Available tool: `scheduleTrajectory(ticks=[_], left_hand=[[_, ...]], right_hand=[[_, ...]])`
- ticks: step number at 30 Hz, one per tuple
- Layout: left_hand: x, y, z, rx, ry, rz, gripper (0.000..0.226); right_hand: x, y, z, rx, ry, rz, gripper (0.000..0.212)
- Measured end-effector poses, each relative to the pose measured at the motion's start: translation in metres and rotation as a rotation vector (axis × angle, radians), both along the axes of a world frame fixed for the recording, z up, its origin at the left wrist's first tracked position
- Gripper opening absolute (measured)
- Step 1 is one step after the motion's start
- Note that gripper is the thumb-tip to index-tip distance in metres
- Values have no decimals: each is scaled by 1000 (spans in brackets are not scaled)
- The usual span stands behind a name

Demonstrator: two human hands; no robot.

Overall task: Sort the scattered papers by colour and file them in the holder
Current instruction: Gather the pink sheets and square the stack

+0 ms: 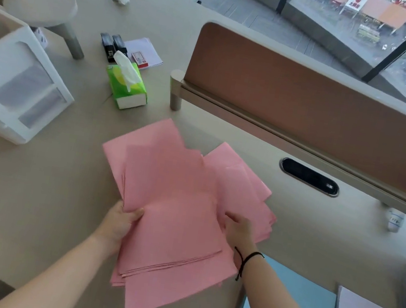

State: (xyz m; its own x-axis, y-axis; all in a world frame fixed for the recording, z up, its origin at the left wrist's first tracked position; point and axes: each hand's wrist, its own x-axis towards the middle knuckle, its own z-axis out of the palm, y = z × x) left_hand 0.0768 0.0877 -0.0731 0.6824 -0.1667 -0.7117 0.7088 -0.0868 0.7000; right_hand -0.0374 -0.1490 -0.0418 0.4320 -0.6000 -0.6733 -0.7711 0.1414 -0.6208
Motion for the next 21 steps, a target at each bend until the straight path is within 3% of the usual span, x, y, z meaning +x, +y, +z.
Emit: scheduleTrajectory(ticks=[5,8,10,13,16,18,21], left_hand=[[-12,-7,1,449,-189,-232,23],[-15,-18,6,700,-307,-285,36],[-13,-24,9,703,-235,-268,43],[-6,-26,6,611,-181,-189,27],[2,-25,8,520,-157,-117,26],[6,-22,11,476,-131,-74,41],[12,-16,12,448,-68,-71,58]], right_hand=[[-6,3,0,-52,77,27,51],[2,8,-8,-46,102,51,57],[6,11,-11,-11,103,57,47],[12,18,-13,15,112,114,18],[15,25,-14,36,140,191,26],[11,27,-14,52,123,205,29],[-3,27,-15,153,10,78,28]])
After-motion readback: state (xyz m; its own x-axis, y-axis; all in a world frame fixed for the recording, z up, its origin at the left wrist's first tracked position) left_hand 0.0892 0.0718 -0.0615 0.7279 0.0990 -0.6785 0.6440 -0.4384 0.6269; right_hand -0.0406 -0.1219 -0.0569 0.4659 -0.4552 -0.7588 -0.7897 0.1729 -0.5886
